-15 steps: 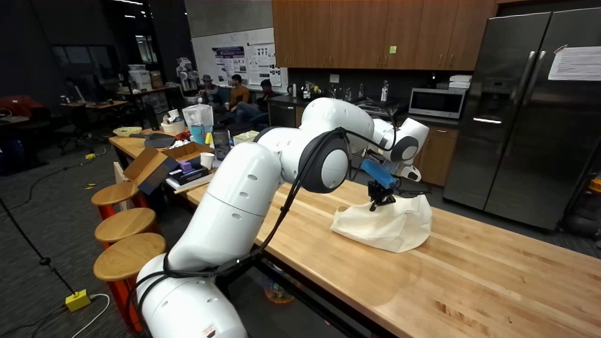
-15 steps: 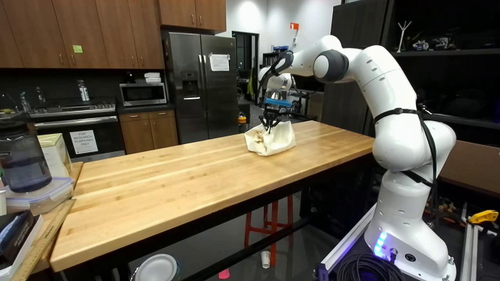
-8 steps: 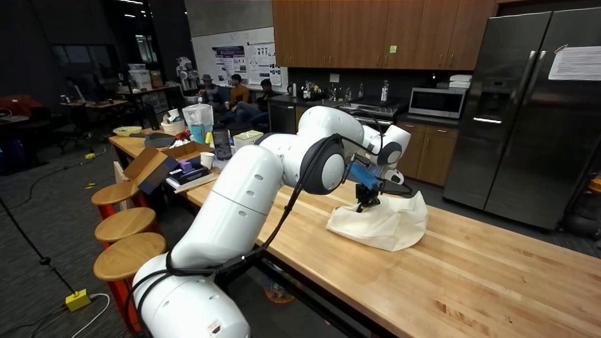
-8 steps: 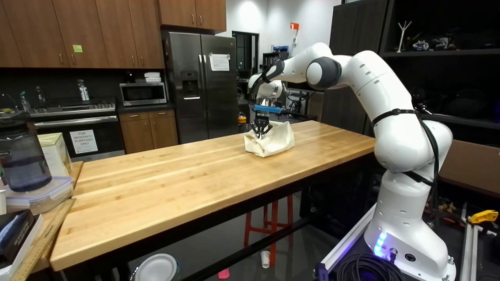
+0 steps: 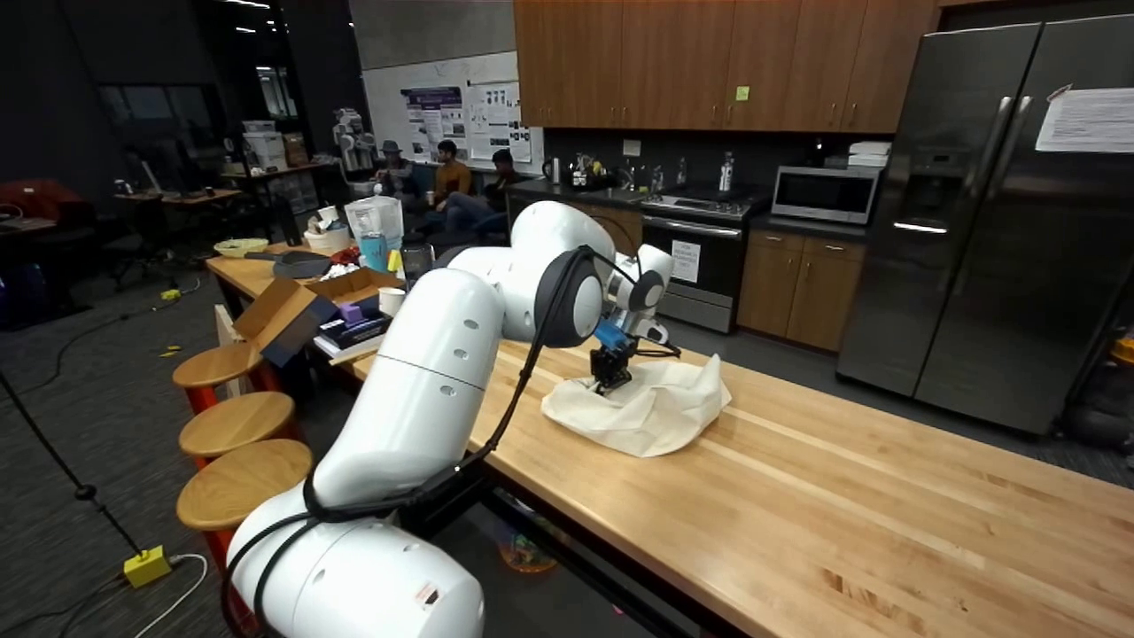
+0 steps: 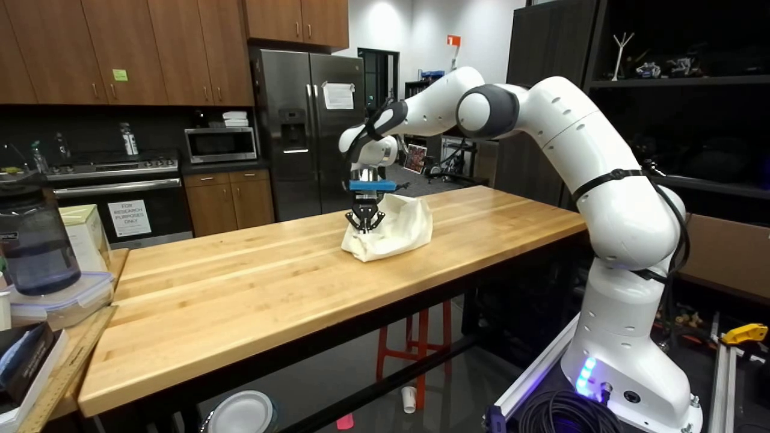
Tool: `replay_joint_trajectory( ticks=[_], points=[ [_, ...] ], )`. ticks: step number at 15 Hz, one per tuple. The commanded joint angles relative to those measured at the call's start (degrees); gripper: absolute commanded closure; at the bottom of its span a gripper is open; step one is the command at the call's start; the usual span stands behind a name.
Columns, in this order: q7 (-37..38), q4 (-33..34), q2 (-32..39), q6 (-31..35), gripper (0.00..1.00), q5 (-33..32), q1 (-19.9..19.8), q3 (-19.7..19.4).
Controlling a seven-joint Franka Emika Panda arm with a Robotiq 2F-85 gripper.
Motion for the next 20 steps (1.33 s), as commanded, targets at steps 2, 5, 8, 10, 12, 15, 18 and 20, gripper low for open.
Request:
replay_joint_trajectory(
  ticks=[2, 5, 8, 10, 12, 15, 18, 20],
  points=[
    [2.63, -4.08, -0.46, 1.23, 0.99, -3.42, 8.1, 2.6],
    [2.49, -3.41, 0.57, 1.12, 0.99, -4.27, 12.8, 5.31],
    [2.54, -1.3, 2.66, 0.4, 0.99, -4.4, 16.7, 7.6],
    [2.6, 0.31, 4.01, -0.63, 0.99, -5.03, 18.98, 8.34],
    [2.65, 1.53, 4.85, -1.64, 0.99, -6.05, 20.93, 8.69],
    [2.09, 3.11, 5.32, -2.89, 0.99, -7.08, 21.99, 8.75],
    [1.46, 3.34, 4.71, -3.5, 0.99, -6.25, 20.58, 8.37],
    [0.65, 2.43, 3.72, -3.11, 0.99, -5.19, 18.73, 8.02]
  ],
)
